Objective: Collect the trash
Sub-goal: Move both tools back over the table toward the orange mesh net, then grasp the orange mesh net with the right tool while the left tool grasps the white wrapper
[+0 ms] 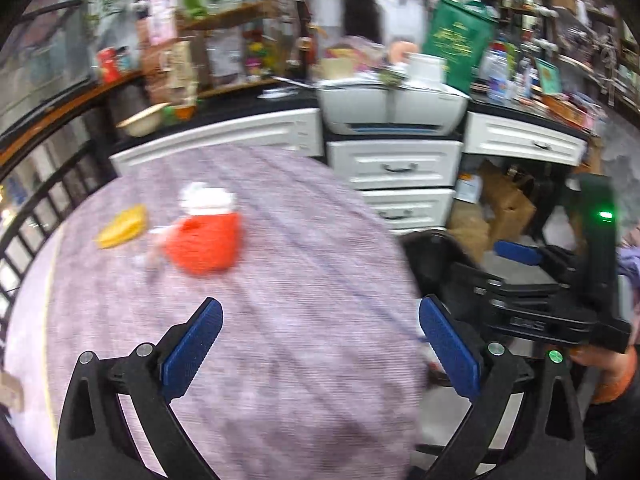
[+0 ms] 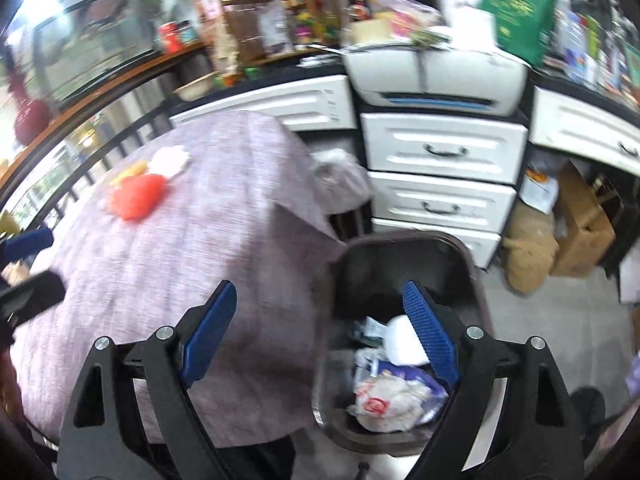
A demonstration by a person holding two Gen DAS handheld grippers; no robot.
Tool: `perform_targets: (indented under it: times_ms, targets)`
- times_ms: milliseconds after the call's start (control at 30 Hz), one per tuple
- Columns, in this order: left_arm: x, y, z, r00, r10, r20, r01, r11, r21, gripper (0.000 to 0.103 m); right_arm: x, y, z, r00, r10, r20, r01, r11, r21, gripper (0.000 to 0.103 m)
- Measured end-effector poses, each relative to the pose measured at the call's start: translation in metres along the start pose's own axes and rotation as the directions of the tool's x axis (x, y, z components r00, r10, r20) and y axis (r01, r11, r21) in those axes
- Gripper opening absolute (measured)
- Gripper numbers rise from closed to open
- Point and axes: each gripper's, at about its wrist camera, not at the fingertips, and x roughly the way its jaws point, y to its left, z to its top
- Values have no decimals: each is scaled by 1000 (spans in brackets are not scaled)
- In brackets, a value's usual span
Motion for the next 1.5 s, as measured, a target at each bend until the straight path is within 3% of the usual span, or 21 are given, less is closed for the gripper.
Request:
perform_targets:
  times_ms: [300,467,767,1000,1167,1200,1233,1267,1367,1500]
  targets:
    - [12,97,-5,987,153,-47,-158,976,-148,97,7,63,24,994,107,12,-105,988,-116,86]
    - [29,134,-6,974,210,-82,-221,960,-170,97,20,90,41,988,153,-3,-152,979,-136,87]
    - [61,185,2,979,152,-136,-180,958,-225,97,58,134,70,977,204,-67,-212,962,-170,87]
    - [73,188,-2,979,126,-162,-158,967,-198,97,112,168,86,957,224,-185,-258,948,-188,87]
    - [71,193,-3,981,112,-159,-143,970,-199,97,131,188,94,955,214,-207,-259,940,-221,87]
    - [71,193,-3,981,110,-159,-141,970,-199,97,135,191,95,953,214,-212,-261,939,-223,85]
    - [72,193,-4,981,108,-161,-139,970,-197,97,138,192,95,953,213,-216,-261,939,-225,76]
    - [73,193,-4,981,106,-165,-137,971,-195,97,143,195,94,951,203,-232,-258,937,-236,57]
    - [76,192,-3,980,97,-172,-130,972,-194,97,142,196,94,947,218,-236,-276,928,-249,26]
    - [84,189,2,980,103,-173,-133,976,-171,92,127,187,94,944,244,-221,-295,926,-237,20]
